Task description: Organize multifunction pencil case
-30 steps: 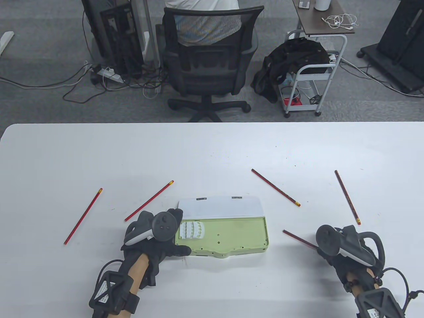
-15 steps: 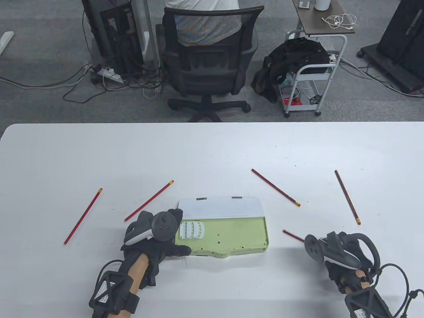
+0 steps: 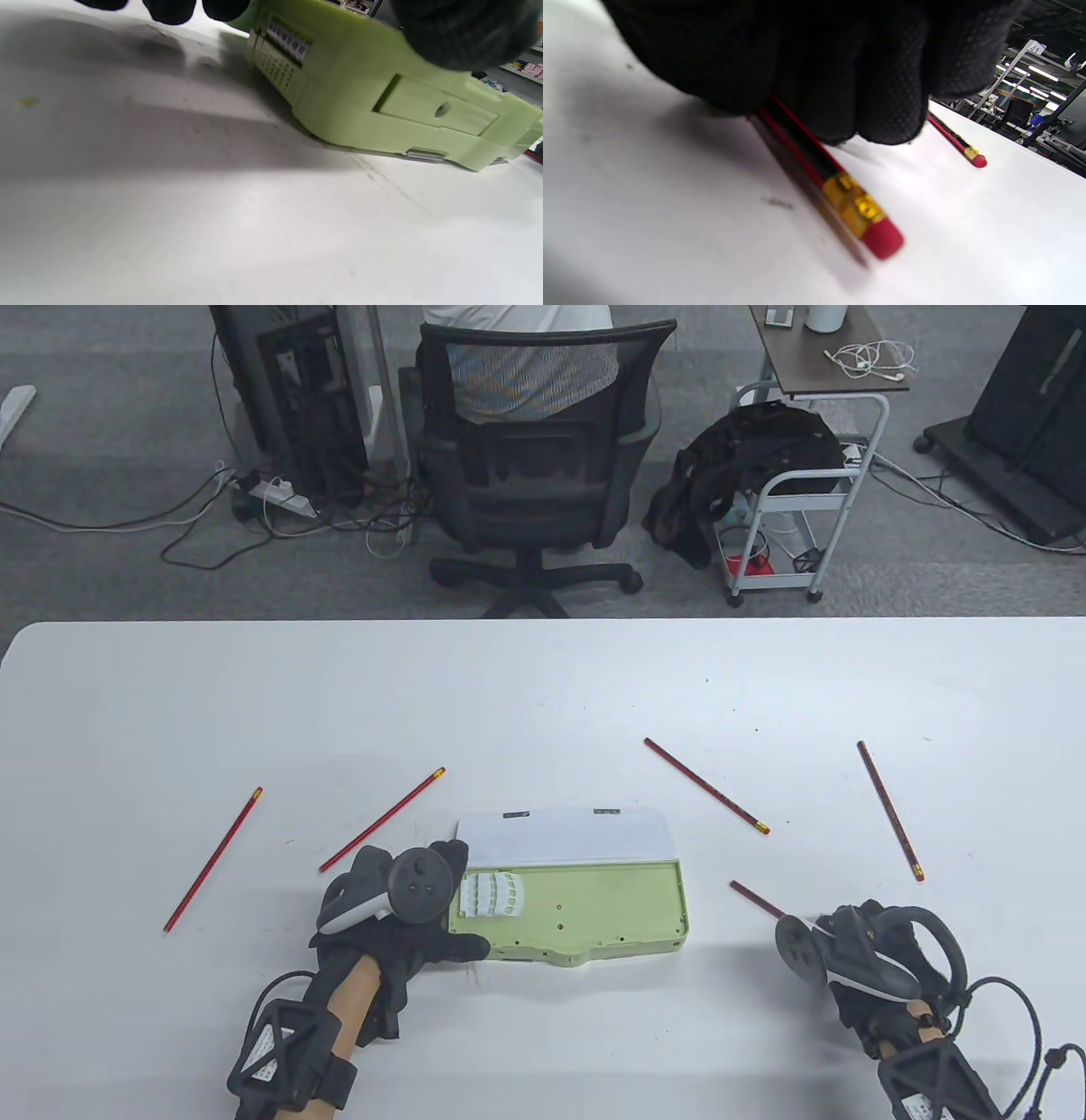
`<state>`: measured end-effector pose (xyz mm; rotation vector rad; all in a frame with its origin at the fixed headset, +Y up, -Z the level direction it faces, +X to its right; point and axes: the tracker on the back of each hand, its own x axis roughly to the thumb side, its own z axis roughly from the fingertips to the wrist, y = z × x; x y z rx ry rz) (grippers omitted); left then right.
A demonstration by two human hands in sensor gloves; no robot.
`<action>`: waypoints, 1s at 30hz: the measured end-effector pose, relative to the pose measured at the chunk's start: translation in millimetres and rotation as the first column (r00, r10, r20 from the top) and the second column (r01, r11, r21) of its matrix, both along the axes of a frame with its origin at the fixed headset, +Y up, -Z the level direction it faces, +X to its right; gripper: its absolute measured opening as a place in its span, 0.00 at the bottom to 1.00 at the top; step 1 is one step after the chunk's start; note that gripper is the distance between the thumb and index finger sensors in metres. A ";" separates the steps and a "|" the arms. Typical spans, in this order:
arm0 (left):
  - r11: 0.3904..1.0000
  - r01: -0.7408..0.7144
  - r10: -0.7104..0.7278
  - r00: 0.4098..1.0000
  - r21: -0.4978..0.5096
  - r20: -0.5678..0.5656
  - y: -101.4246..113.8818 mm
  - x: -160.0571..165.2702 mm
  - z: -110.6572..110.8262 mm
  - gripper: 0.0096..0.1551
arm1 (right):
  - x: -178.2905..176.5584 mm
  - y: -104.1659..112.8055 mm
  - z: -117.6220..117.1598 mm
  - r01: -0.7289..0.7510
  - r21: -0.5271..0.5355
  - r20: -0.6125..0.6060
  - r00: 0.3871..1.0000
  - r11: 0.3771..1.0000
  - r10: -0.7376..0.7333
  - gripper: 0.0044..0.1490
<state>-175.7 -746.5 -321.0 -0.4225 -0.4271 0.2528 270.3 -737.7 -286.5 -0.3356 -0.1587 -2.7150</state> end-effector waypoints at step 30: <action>1.000 -0.008 0.008 1.000 -0.004 0.007 -0.9 0.1 0.2 0.73 | -99.3 77.1 -44.1 0.470 0.030 -0.081 0.881 0.882 -0.466 0.26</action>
